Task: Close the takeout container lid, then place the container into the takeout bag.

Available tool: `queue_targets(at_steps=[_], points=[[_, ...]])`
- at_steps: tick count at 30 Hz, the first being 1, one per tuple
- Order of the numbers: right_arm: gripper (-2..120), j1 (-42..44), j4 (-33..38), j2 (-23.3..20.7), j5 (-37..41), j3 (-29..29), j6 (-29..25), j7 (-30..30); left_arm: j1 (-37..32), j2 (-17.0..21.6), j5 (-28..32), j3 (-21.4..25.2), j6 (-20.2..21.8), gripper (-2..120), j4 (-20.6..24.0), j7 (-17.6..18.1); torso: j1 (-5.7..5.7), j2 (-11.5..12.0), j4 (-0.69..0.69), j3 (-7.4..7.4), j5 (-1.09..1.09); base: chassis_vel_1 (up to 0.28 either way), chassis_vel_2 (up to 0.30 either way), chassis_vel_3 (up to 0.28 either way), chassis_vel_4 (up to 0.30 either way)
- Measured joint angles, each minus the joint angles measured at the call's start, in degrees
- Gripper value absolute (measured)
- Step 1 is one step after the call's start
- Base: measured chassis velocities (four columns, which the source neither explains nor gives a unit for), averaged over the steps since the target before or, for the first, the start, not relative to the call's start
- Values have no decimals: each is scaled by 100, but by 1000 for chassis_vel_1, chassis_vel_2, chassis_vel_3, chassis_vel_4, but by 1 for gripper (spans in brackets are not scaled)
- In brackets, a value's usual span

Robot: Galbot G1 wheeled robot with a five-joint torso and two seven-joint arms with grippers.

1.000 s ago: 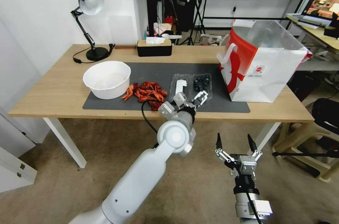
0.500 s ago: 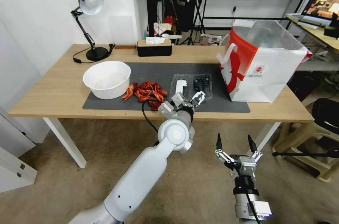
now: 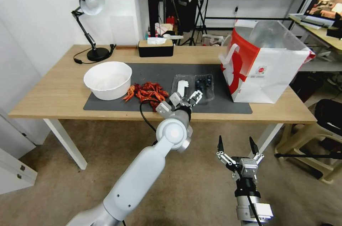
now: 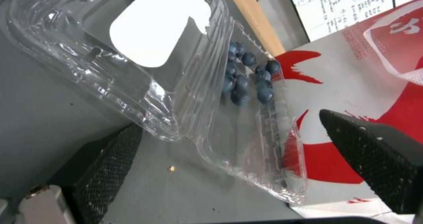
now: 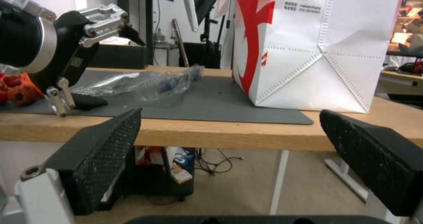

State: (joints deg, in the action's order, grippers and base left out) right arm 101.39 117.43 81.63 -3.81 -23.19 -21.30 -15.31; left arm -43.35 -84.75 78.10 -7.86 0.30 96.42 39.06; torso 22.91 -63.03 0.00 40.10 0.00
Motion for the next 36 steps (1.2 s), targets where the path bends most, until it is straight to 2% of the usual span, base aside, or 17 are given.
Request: queue_targets(at_steps=[10,13,14,17,18,25,32,36], points=[[100,-2,-55,28,-27,9,-3,2,-19,-20,35,97,-151,100,-58,-163,0,0,1,0,0,0,0,0,0],[100,2,-74,55,-55,24,-21,8,-90,64,-17,91,-224,100,27,-468,0,1,0,1,0,0,0,0,0],[100,2,-74,55,-55,24,-21,8,-90,64,-17,91,-224,100,27,-468,0,1,0,1,0,0,0,0,0],[100,3,-81,71,-78,38,-31,13,-175,200,-231,8,-252,100,147,-852,0,1,1,0,0,0,0,0,0],[100,3,-81,71,-78,38,-31,13,-175,200,-231,8,-252,100,147,-852,0,1,1,0,0,0,0,0,0],[100,39,-83,91,-116,39,-68,16,-171,315,-665,-116,-303,100,172,-1458,0,1,0,0,0,0,0,0,0],[100,44,-103,109,-120,33,-94,12,-122,409,-1139,-207,-370,100,96,-1831,0,1,0,0,0,0,0,0,0],[100,27,-128,122,-123,37,-99,8,-120,419,-1239,-216,-402,100,91,-1876,1,1,0,0,0,0,0,0,0]])
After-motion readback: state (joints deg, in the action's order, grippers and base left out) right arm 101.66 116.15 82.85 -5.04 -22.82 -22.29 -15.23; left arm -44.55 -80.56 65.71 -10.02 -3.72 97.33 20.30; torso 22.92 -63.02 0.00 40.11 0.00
